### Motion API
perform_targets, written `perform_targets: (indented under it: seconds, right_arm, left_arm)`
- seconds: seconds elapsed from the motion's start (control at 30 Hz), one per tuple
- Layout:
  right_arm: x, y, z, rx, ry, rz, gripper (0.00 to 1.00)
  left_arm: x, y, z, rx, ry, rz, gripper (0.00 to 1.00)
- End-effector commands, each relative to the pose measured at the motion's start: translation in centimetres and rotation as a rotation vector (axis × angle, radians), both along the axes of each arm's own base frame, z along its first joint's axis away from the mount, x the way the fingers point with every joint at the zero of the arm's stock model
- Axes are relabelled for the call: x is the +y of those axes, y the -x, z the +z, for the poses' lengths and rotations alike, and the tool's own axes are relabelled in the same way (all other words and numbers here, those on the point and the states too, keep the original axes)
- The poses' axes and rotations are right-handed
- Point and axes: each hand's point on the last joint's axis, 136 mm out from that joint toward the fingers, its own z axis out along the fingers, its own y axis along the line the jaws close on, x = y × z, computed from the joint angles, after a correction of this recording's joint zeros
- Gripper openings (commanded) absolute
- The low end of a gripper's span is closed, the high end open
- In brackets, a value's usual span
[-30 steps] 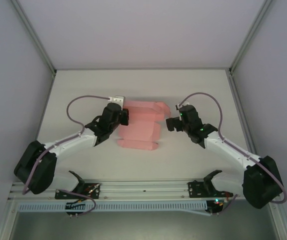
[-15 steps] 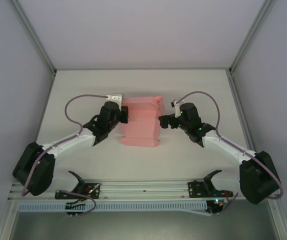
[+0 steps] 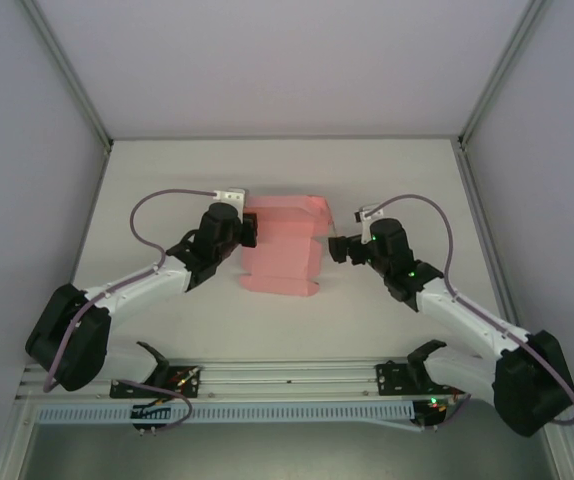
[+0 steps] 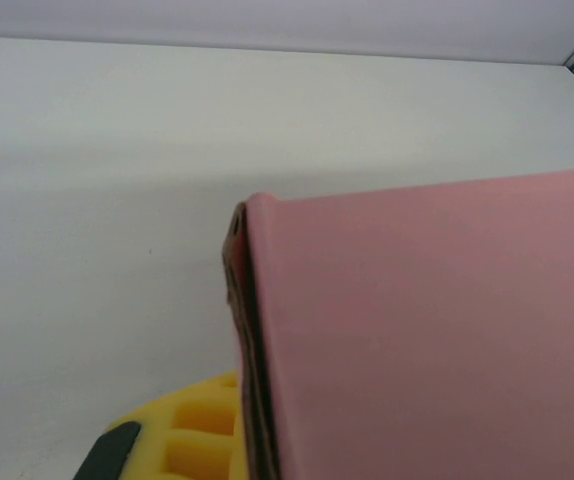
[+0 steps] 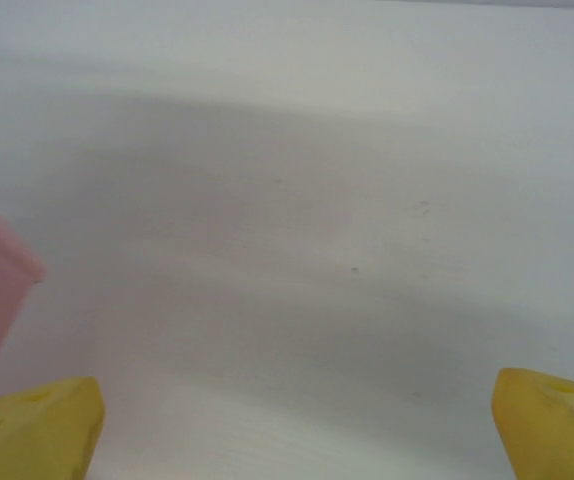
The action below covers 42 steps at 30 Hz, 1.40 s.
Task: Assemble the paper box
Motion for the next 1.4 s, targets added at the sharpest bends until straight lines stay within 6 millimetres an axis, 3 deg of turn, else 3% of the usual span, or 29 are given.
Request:
perform_targets:
  seconds: [0.0, 0.17, 0.33, 0.63, 0.83, 1.03, 1.17, 1.37]
  right_arm:
    - [-2.5, 0.7, 0.3, -0.010, 0.050, -0.099, 1.00]
    - [-4.4, 1.7, 1.6, -0.026, 0.116, -0.122, 1.00]
    - [-5.9, 0.7, 3.2, -0.033, 0.087, -0.149, 1.00]
    - [0.0, -2.1, 3.8, -0.021, 0.048, 0.148, 1.00]
    - [6.6, -0.1, 3.0, 0.071, -0.081, 0.515, 0.95]
    - [10.5, 0.8, 3.2, 0.020, -0.103, 0.633, 0.95]
    - [10.7, -0.4, 3.1, -0.003, -0.071, 0.559, 0.95]
    - [7.4, -0.9, 2.8, 0.004, 0.016, 0.389, 0.95]
  left_arm:
    - [1.2, 0.2, -0.8, 0.011, -0.047, 0.015, 0.00]
    - [1.4, 0.5, -0.7, -0.002, -0.064, 0.002, 0.00]
    - [1.3, 0.7, -0.6, -0.011, -0.061, -0.020, 0.00]
    - [0.3, 1.1, -0.5, -0.018, -0.039, -0.085, 0.00]
    - [0.2, 1.1, -0.4, -0.019, -0.033, -0.084, 0.00]
    - [-0.1, 0.9, -0.3, -0.017, -0.019, -0.091, 0.00]
    - [-0.4, 1.0, -0.4, -0.007, -0.017, -0.101, 0.00]
    - [0.7, 0.9, -0.6, -0.006, -0.038, -0.055, 0.00]
